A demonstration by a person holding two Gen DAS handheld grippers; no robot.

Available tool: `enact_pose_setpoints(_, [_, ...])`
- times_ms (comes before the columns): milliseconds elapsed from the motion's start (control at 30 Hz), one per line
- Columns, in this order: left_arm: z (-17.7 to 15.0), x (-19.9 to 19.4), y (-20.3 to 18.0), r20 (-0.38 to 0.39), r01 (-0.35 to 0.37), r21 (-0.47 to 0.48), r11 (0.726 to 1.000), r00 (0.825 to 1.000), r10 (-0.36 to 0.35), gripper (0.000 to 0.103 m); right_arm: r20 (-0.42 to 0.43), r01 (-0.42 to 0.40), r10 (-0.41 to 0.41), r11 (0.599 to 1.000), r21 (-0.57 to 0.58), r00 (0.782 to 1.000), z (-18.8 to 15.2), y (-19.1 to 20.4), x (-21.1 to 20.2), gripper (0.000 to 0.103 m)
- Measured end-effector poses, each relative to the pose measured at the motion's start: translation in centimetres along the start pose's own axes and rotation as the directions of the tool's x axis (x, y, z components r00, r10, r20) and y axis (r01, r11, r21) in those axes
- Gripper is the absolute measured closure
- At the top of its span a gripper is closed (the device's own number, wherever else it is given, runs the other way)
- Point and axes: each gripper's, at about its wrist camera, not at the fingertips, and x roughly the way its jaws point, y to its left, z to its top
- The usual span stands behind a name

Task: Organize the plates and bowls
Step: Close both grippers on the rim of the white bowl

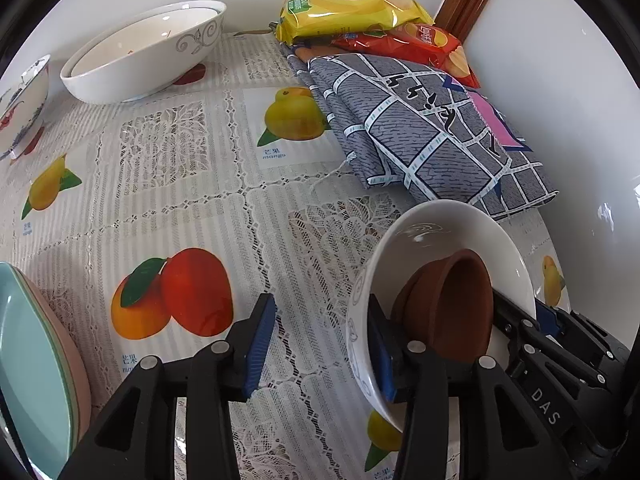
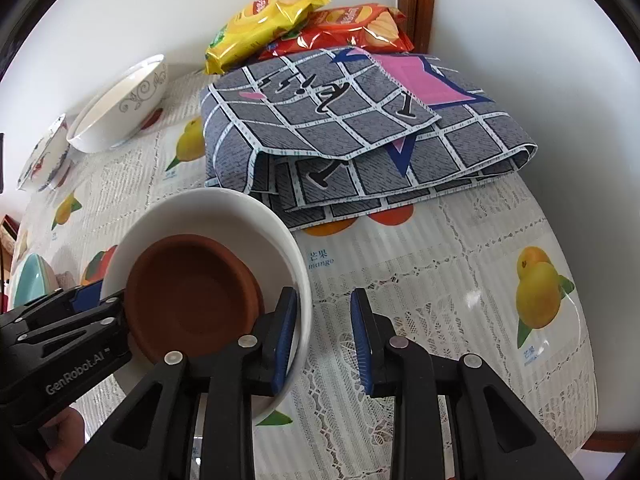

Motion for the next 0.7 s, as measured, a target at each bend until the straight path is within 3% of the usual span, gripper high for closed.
enact_pose_setpoints(433, [-0.41,-0.17,0.21,0.024,0.000,-0.013,1.000,1.000,0.000,0.060,0.029,0.005,-0.005,1.000,-0.007,1.000,-0.08,-0.67,0.03,0.058])
enact_pose_setpoints(700, [-0.51,-0.23,0.07,0.030,-0.011,-0.012,1.000,0.999,0.011,0.060,0.073,0.021,-0.020,1.000,-0.007,0.997,-0.56,-0.55,-0.25,0.058])
